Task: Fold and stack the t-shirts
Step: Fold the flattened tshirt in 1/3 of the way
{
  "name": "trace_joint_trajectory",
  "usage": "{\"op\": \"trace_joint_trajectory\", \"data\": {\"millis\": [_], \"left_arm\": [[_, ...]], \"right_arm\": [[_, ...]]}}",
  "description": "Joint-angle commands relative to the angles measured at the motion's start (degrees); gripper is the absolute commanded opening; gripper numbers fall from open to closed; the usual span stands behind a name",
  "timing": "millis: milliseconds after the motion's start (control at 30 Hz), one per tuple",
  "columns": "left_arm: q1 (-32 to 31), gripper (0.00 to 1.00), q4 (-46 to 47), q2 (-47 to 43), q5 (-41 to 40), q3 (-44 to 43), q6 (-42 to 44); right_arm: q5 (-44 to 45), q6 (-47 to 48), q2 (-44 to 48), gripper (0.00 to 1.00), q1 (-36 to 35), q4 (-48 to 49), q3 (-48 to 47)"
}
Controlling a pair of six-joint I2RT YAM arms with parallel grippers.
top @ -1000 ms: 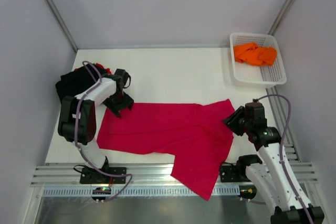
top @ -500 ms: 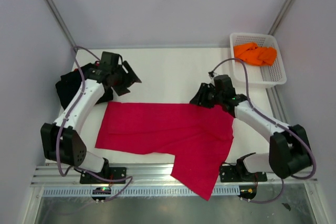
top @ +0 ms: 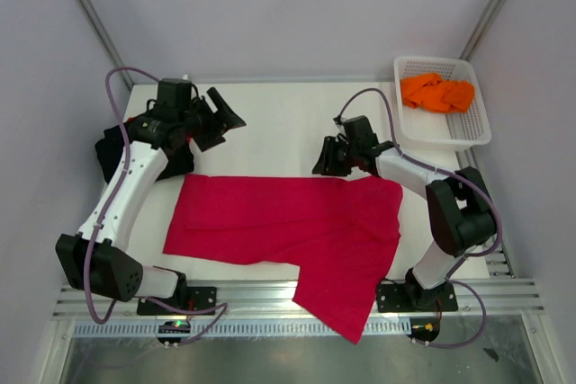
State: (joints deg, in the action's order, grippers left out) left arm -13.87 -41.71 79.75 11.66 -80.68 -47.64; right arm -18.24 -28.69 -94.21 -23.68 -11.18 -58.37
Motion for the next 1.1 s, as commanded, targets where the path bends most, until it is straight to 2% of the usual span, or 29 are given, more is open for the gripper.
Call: {"op": "trace_joint_trajectory", "data": {"millis": [0,367,533,800,1067], "left_arm": [[-0.11,0.77,5.59,-3.1,7.13,0.62,-1.66],[-0.11,0.79,5.94,-3.98,5.65,0.0,-2.81],[-0.11,0.79,5.5,-3.98,5.65,-0.61,-2.99],[-0.19,0.79,2.69,-5.91,3.28,-3.34,-1.76],[-0.11,0.8,0.23,-7.41,1.26,-5.97,-0.88]], "right_arm": [[-3.29,3.46,-3.6,0.41,-1.54,-2.35,-2.01],[-3.12,3.02,-2.11,0.41,-6.02,-6.04,3.17],[-0.49,2.94,-4.04,0.41,-6.38,-4.12,3.96],[0.13,1.97,-9.75,0.41,-6.38,-3.23,-0.77],[0.66,3.02,-17.75,0.41,-6.29,-5.6,-10.52]]}}
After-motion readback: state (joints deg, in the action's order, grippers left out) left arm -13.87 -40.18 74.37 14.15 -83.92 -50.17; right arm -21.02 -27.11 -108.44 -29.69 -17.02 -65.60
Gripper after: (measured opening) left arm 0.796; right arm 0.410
